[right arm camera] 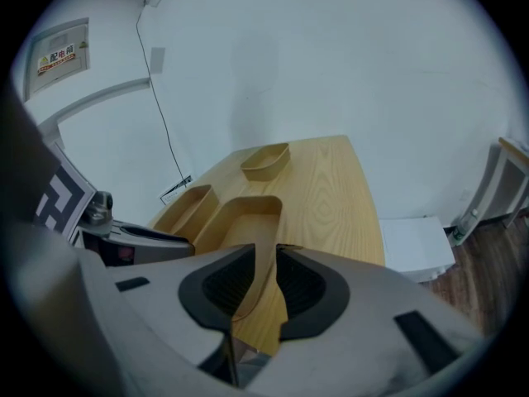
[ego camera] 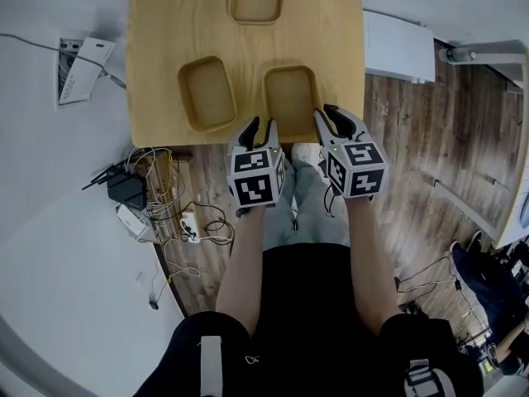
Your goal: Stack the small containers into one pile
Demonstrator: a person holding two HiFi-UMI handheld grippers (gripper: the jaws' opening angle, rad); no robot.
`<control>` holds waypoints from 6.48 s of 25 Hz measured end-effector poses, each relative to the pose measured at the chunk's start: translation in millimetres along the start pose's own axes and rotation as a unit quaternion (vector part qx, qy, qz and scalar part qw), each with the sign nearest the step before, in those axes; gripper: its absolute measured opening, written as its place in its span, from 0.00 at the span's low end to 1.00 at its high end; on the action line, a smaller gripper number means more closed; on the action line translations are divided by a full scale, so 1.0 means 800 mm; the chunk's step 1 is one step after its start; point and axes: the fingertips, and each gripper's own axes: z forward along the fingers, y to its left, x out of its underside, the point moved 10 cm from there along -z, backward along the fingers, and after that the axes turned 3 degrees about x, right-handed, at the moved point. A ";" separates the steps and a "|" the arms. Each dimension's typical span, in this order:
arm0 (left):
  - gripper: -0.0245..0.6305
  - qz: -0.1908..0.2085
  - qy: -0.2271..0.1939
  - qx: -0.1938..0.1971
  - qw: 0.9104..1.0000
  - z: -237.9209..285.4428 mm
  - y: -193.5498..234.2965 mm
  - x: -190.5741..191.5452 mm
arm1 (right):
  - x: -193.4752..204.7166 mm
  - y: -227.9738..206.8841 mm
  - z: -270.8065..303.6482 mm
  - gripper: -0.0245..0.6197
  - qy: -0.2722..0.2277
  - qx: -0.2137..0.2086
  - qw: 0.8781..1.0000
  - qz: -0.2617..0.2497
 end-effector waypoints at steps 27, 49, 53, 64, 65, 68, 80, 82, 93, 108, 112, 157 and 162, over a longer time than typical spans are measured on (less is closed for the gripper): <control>0.13 0.009 -0.032 -0.005 0.999 -0.027 -0.021 -0.009 | -0.003 0.010 -0.014 0.14 -0.023 -0.019 0.999 0.019; 0.13 -0.005 -0.134 -0.085 0.987 -0.123 -0.018 -0.052 | -0.084 0.062 -0.042 0.14 -0.090 -0.107 0.988 -0.059; 0.13 -0.010 -0.139 -0.096 0.986 -0.132 -0.016 -0.054 | -0.091 0.069 -0.044 0.14 -0.090 -0.118 0.986 -0.072; 0.13 -0.024 -0.128 -0.123 0.984 -0.145 0.026 -0.051 | -0.101 0.109 -0.014 0.14 -0.070 -0.148 0.982 -0.090; 0.13 -0.025 -0.126 -0.125 0.984 -0.146 0.032 -0.053 | -0.102 0.114 -0.010 0.14 -0.067 -0.150 0.982 -0.090; 0.13 -0.026 -0.122 -0.127 0.984 -0.147 0.051 -0.058 | -0.107 0.128 0.004 0.14 -0.061 -0.152 0.983 -0.087; 0.13 -0.016 -0.080 -0.115 0.990 -0.129 0.119 -0.063 | -0.098 0.166 0.052 0.14 -0.032 -0.139 0.988 -0.060; 0.13 -0.011 -0.072 -0.111 0.991 -0.123 0.128 -0.065 | -0.097 0.169 0.059 0.14 -0.028 -0.133 0.989 -0.052; 0.13 -0.006 -0.033 -0.082 0.996 -0.099 0.169 -0.050 | -0.076 0.188 0.087 0.14 -0.004 -0.103 0.994 -0.028; 0.18 0.006 -0.021 -0.050 0.998 -0.083 0.182 -0.026 | -0.052 0.193 0.089 0.14 0.014 -0.062 0.997 -0.035; 0.18 0.002 -0.026 -0.049 0.998 -0.082 0.184 -0.026 | -0.053 0.192 0.088 0.14 0.010 -0.053 0.998 -0.037; 0.14 -0.001 -0.058 0.008 0.998 -0.057 0.176 -0.083 | -0.085 0.175 0.094 0.17 -0.008 -0.029 0.999 -0.015; 0.14 0.024 -0.078 0.022 0.996 -0.060 0.157 -0.108 | -0.104 0.162 0.077 0.17 -0.033 -0.014 0.999 -0.013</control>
